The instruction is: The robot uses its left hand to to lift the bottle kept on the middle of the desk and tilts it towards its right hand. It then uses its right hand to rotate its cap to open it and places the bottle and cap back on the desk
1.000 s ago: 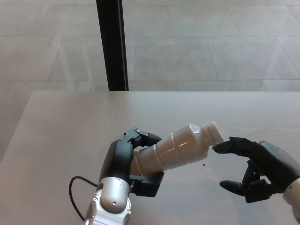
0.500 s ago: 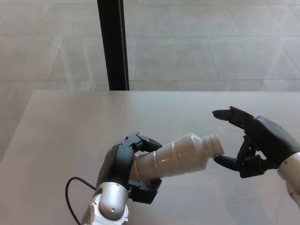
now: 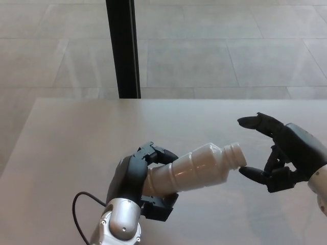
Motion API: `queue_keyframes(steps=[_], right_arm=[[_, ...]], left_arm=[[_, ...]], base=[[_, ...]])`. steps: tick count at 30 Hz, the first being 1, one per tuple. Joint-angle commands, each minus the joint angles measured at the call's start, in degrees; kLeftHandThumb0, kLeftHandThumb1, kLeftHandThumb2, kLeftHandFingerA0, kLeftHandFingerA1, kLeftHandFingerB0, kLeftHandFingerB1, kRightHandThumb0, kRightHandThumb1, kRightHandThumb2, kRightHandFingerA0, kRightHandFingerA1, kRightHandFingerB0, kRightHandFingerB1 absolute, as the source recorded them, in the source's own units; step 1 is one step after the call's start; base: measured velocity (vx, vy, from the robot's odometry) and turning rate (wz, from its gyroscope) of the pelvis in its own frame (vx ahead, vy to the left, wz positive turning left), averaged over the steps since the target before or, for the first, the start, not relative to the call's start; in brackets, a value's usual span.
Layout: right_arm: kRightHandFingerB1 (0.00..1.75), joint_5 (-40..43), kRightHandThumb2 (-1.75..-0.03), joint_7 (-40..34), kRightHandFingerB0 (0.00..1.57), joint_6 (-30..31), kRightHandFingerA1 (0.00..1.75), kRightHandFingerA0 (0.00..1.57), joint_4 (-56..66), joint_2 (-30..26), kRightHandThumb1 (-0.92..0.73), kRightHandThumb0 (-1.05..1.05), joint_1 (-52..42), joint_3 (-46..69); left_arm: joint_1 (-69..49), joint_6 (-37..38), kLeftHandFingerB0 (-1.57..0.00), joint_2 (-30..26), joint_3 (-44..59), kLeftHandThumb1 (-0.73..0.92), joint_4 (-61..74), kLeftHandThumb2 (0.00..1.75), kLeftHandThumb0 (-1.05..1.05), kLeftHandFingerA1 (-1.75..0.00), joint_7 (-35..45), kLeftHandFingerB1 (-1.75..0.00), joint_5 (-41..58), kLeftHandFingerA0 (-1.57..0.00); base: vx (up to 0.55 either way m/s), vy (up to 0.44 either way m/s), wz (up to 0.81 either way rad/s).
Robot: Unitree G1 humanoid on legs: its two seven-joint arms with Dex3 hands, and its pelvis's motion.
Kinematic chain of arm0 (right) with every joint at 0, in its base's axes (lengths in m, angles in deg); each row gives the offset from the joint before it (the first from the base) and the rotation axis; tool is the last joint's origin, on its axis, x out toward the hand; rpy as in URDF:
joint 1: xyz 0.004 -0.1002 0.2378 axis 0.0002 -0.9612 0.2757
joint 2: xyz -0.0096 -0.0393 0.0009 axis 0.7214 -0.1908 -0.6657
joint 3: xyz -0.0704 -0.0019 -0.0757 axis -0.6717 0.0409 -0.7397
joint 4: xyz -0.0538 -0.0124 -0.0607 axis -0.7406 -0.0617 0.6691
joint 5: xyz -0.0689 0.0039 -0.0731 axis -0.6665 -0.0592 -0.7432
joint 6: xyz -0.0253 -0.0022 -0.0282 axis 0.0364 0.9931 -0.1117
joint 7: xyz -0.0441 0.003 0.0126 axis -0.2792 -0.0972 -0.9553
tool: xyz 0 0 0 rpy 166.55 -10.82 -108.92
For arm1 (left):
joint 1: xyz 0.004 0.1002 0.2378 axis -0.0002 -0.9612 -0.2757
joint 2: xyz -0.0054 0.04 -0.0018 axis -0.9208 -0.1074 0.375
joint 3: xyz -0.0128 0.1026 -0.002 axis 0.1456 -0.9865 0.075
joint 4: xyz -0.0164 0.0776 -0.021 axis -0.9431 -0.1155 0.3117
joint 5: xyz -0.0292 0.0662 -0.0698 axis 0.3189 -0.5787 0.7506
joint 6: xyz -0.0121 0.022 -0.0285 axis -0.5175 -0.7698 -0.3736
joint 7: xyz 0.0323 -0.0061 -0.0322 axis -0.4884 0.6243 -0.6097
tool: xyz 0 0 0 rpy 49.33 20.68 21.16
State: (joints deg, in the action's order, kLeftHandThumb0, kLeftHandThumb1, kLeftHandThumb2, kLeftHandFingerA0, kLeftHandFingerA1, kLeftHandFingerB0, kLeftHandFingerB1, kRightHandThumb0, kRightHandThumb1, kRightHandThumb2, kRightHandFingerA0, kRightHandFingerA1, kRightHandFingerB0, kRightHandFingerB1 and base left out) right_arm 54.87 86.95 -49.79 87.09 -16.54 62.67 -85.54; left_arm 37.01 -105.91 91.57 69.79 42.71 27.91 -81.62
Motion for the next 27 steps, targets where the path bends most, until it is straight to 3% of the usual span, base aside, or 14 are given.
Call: queue_keyframes(steps=[1,4,5,7,8,12,13,16,17,20,21,26,27], right_arm=[[0.47,2.26,-0.88,1.36,0.3,-3.15,0.91,0.97,-0.21,-1.32,-0.53,-0.66,-1.74,0.1],[0.48,3.47,-0.89,1.14,0.31,-4.88,0.98,0.99,-0.75,-1.13,-0.54,-0.65,-1.91,0.51],[0.37,4.34,-0.6,1.17,0.4,-6.28,1.07,0.99,-0.94,-1.14,-0.66,-0.54,-1.63,0.85],[0.38,5.12,-0.62,0.89,0.41,-7.91,1.12,1.0,-1.12,-1.01,-0.67,-0.51,-1.72,1.21],[0.4,5.72,-0.62,0.85,0.46,-8.56,1.22,1.01,-1.27,-0.8,-0.69,-0.47,-1.72,1.46],[0.42,6.81,-0.61,0.74,0.46,-10.44,1.24,1.01,-2.02,-0.58,-0.72,-0.47,-1.32,1.85],[0.4,6.93,-0.6,0.57,0.47,-11.5,1.22,1.02,-2.58,-0.61,-0.69,-0.45,-1.11,1.82],[0.4,7.02,-0.61,0.61,0.47,-11.64,1.21,1.03,-2.51,-0.62,-0.7,-0.46,-1.11,1.85],[0.4,7.17,-0.61,0.69,0.47,-11.11,1.22,1.02,-2.42,-0.39,-0.7,-0.45,-0.99,1.89],[0.39,7.47,-0.62,0.81,0.48,-11.04,1.26,1.01,-2.57,-0.29,-0.71,-0.44,-0.83,1.96],[0.39,7.46,-0.63,0.92,0.49,-10.84,1.27,1.0,-2.58,-0.3,-0.72,-0.41,-0.74,1.93],[0.39,7.47,-0.63,0.93,0.5,-11.01,1.28,1.02,-3.0,-0.4,-0.72,-0.37,-0.68,1.79],[0.39,7.48,-0.63,0.91,0.5,-11.01,1.29,1.03,-3.07,-0.42,-0.72,-0.37,-0.74,1.78]], left_arm=[[-0.11,0.52,-0.7,-0.98,-0.01,0.58,-0.68,1.34,0.08,-1.75,-0.23,-1.6,-0.75,-0.89],[-0.24,0.9,-0.71,-1.5,-0.33,0.57,-0.85,1.35,0.08,-1.75,-0.1,-1.59,-0.89,-0.89],[-0.03,0.69,-0.8,-1.56,-0.31,0.58,-0.66,1.37,0.03,-1.75,-0.05,-1.44,-0.84,-1.03],[-0.15,0.75,-0.79,-1.49,-0.22,0.59,-0.61,1.37,0.03,-1.75,-0.16,-1.44,-0.63,-1.03],[-0.13,0.9,-0.71,-1.5,-0.19,0.58,-0.78,1.36,0.09,-1.75,-0.21,-1.59,-0.57,-0.9],[0.18,1.07,-0.71,-1.53,-0.06,0.59,-1.36,1.35,0.09,-1.75,-0.25,-1.59,-0.49,-0.9],[0.4,0.58,-0.79,-1.63,-0.2,0.58,-1.19,1.39,0.02,-1.75,-0.04,-1.44,-0.67,-1.03],[0.48,0.15,-0.79,-1.51,-0.23,0.58,-1.05,1.38,0.02,-1.75,-0.1,-1.44,-0.74,-1.03],[0.32,0.58,-0.69,-1.46,-0.16,0.56,-1.04,1.38,0.08,-1.75,-0.22,-1.61,-0.62,-0.9],[0.3,0.43,-0.7,-1.28,-0.14,0.59,-1.12,1.35,0.08,-1.75,-0.25,-1.59,-0.52,-0.9],[0.36,0.39,-0.79,-1.25,-0.16,0.61,-1.26,1.34,0.02,-1.75,-0.26,-1.43,-0.53,-1.04],[0.64,0.92,-0.81,-1.22,-0.27,0.59,-1.56,1.37,0.02,-1.75,-0.76,-1.43,-0.85,-1.05],[0.8,0.69,-0.72,-1.11,-0.23,0.58,-1.54,1.34,0.08,-1.75,-0.8,-1.58,-0.85,-0.92]], base=[[0.0,0.0,0.0],[0.0,0.0,0.0],[0.0,0.0,0.0],[0.0,0.0,0.0],[0.0,0.0,0.0],[0.0,0.0,0.0],[0.0,0.0,0.0],[0.0,0.0,0.0],[0.0,0.0,0.0],[0.0,0.0,0.0],[0.0,0.0,0.0],[0.0,0.0,0.0],[0.0,0.0,0.0]])
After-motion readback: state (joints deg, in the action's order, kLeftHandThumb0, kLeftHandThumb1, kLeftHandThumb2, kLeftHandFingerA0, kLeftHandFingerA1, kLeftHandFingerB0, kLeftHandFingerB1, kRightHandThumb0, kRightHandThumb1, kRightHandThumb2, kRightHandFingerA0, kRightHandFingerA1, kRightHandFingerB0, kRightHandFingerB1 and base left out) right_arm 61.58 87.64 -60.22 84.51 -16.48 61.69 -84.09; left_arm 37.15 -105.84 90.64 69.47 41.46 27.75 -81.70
